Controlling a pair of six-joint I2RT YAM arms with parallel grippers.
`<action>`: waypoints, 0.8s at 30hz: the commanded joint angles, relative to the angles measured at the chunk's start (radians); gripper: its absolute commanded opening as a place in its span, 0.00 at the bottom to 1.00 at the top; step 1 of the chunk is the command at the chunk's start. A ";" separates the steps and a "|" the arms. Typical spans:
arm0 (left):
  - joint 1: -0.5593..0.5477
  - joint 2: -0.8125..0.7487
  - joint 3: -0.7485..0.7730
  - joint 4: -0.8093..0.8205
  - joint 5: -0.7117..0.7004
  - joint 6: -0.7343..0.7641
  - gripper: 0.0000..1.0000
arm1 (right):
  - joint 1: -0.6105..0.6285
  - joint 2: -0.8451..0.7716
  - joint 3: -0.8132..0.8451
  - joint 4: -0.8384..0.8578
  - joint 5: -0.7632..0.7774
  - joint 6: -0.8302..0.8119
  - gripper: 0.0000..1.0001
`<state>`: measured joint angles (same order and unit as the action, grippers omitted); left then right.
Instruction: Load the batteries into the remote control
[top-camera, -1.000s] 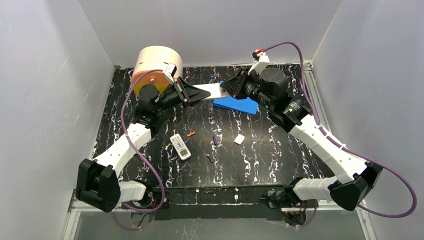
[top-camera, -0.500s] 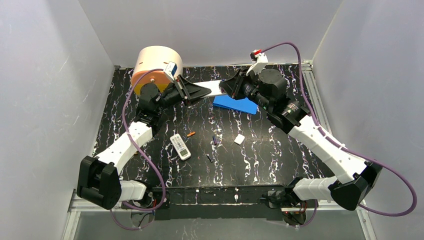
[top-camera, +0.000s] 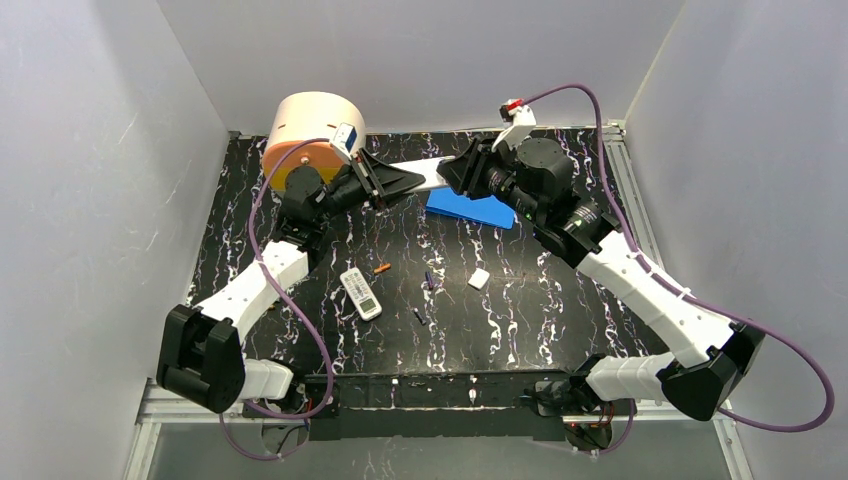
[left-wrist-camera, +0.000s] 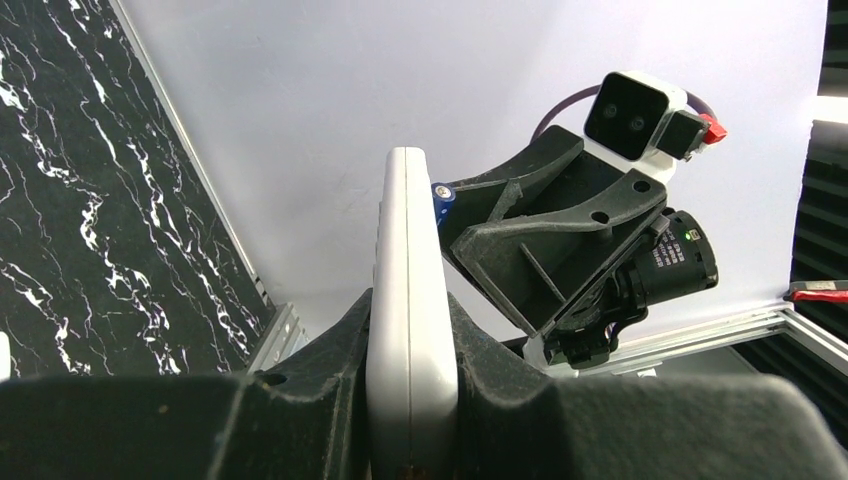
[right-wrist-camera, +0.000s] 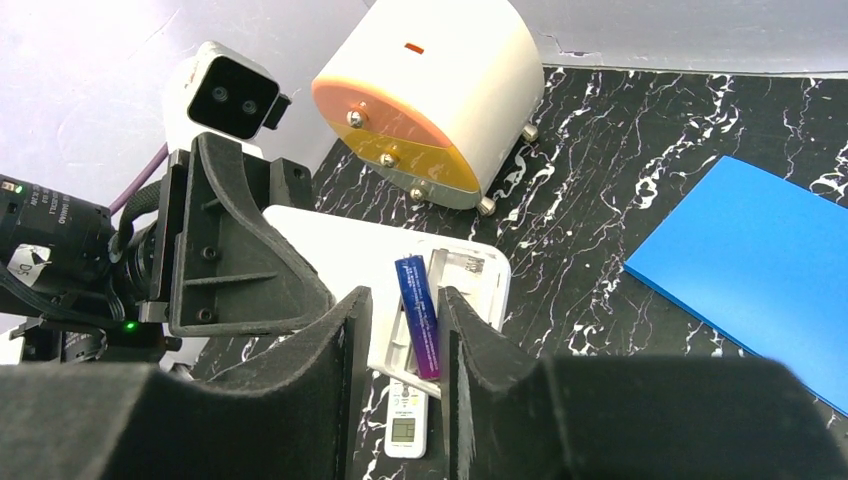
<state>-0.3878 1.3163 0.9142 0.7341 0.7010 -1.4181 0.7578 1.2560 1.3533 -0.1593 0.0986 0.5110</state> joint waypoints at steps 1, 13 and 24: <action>-0.002 -0.019 0.058 0.100 -0.015 -0.015 0.00 | -0.002 0.000 0.053 -0.036 0.038 -0.018 0.39; -0.004 -0.013 0.055 0.143 -0.028 -0.067 0.00 | -0.002 0.029 0.071 -0.027 0.070 -0.031 0.21; -0.042 -0.021 -0.001 0.252 -0.159 -0.100 0.00 | 0.000 0.049 0.084 0.013 0.149 0.063 0.21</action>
<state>-0.4084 1.3212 0.9123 0.8242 0.6033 -1.4860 0.7586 1.2839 1.4052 -0.1383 0.1829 0.5396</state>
